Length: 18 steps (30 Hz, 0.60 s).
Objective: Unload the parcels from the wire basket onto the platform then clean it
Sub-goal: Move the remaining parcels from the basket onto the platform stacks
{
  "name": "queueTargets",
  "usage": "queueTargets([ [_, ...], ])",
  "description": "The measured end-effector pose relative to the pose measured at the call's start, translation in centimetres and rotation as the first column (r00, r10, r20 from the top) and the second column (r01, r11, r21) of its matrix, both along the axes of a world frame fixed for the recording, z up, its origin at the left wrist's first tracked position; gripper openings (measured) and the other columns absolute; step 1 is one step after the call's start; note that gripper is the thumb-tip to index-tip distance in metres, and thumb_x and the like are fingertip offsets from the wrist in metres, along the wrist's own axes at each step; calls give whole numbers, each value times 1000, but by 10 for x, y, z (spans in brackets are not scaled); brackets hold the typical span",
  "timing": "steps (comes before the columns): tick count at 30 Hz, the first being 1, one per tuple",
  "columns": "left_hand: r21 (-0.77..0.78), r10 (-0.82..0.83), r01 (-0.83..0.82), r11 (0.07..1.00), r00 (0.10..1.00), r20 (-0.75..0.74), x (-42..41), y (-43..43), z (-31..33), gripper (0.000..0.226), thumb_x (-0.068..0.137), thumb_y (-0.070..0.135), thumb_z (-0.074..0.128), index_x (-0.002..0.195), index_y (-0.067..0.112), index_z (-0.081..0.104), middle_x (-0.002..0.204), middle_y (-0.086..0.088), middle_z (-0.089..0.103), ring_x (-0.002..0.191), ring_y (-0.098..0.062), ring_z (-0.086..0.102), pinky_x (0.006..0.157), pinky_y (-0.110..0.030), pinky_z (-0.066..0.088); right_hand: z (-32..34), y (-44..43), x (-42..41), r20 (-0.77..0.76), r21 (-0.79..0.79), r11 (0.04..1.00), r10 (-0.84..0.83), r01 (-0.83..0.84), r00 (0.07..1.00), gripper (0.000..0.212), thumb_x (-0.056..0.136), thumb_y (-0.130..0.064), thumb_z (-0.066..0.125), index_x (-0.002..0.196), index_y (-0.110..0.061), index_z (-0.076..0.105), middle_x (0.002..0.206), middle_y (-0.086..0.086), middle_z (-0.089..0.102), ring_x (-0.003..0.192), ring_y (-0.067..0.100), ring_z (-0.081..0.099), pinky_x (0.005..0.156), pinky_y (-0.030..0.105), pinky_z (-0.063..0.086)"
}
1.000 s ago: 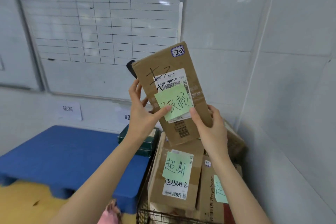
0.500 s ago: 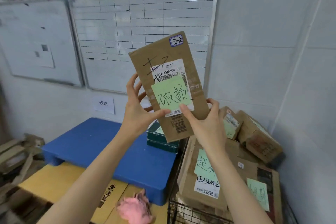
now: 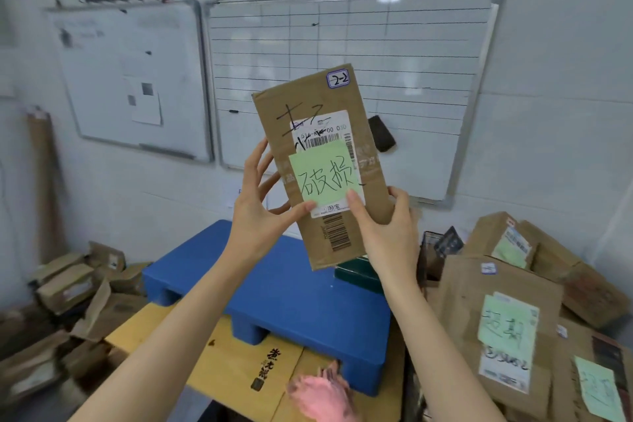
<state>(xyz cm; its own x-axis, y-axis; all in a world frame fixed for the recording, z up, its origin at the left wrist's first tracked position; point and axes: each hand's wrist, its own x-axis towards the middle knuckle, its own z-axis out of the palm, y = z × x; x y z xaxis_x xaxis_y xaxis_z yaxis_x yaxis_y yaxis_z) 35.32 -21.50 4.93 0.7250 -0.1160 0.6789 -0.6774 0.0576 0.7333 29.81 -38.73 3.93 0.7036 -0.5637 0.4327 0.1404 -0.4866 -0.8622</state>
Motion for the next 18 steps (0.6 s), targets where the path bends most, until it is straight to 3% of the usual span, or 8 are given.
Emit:
queueTargets([
  [3, -7, -6, 5, 1000, 1000, -8, 16, 43, -5, 99, 70, 23, 84, 145, 49, 24, 143, 28, 43, 128, -4, 51, 78, -19, 55, -2, 43, 16, 45, 7, 1000, -13, 13, 999, 57, 77, -70, 65, 117, -35, 47, 116, -9, 53, 87, -7, 51, 68, 26, 43],
  [6, 7, -8, 8, 1000, 1000, -10, 30, 81, -12, 98, 72, 21, 84, 144, 51, 24, 138, 33, 44, 127, -5, 52, 80, -21, 56, -6, 80, 29, 33, -31, 999, -44, 45, 998, 52, 76, -74, 62, 112, -41, 43, 114, -14, 57, 92, 0, 56, 73, 32, 46],
  [11, 33, -34, 35, 999, 999, -24, 53, 123, -23, 97, 75, 15, 82, 145, 48, 23, 143, 26, 43, 124, 4, 50, 76, -18, 55, -14, 123, 48, -26, -110, 993, -47, 44, 999, 70, 69, -81, 62, 124, -43, 41, 120, -19, 56, 102, 8, 58, 84, 38, 51],
  [18, 41, 2, 0, 999, 997, -72, 91, 163, -41, 102, 72, 16, 85, 150, 37, 22, 135, 32, 43, 121, 7, 51, 75, -21, 57, -22, 152, 88, -81, -103, 994, 33, -41, 996, 64, 69, -75, 69, 119, -46, 43, 117, -20, 58, 99, 4, 57, 78, 34, 47],
])
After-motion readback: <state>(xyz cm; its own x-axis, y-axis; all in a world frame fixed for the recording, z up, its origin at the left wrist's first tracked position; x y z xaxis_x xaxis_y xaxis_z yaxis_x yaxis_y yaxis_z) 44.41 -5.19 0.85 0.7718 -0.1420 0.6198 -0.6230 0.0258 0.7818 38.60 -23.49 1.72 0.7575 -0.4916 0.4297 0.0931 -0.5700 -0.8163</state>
